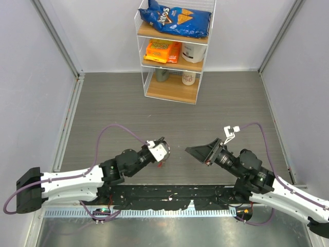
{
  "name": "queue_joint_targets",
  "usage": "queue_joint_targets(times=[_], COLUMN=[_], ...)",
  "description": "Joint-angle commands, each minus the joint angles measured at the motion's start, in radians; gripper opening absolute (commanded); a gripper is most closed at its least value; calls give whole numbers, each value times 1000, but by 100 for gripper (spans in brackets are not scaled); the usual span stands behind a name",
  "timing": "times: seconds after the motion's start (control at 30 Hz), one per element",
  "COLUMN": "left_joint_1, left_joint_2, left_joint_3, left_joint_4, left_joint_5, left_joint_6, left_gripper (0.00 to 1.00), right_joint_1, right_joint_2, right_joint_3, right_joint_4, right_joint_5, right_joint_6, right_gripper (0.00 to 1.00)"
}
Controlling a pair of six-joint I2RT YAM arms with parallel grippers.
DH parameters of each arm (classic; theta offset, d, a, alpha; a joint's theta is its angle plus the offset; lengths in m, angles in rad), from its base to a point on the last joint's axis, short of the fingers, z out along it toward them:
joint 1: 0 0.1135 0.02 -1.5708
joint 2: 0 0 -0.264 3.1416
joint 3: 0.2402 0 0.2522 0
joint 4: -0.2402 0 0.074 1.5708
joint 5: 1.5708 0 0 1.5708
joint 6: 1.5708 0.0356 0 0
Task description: Put the keys on the keyring
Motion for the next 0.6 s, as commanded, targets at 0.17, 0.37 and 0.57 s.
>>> queue_joint_targets(times=[0.17, 0.37, 0.57], left_joint_1=[16, 96, 163], left_joint_2=[286, 470, 599], left_joint_3=[245, 386, 487], left_joint_4=[-148, -260, -347], left_joint_5=[-130, -56, 48], left_joint_6=[5, -57, -135], left_gripper=[3, 12, 23], right_joint_1=[-5, -5, -5], right_joint_2=[33, 4, -43], right_joint_3=[-19, -32, -26], right_joint_4=[-217, -257, -312], right_joint_5=[66, 75, 92], right_joint_6=[-62, -80, -97], right_gripper=[56, 58, 59])
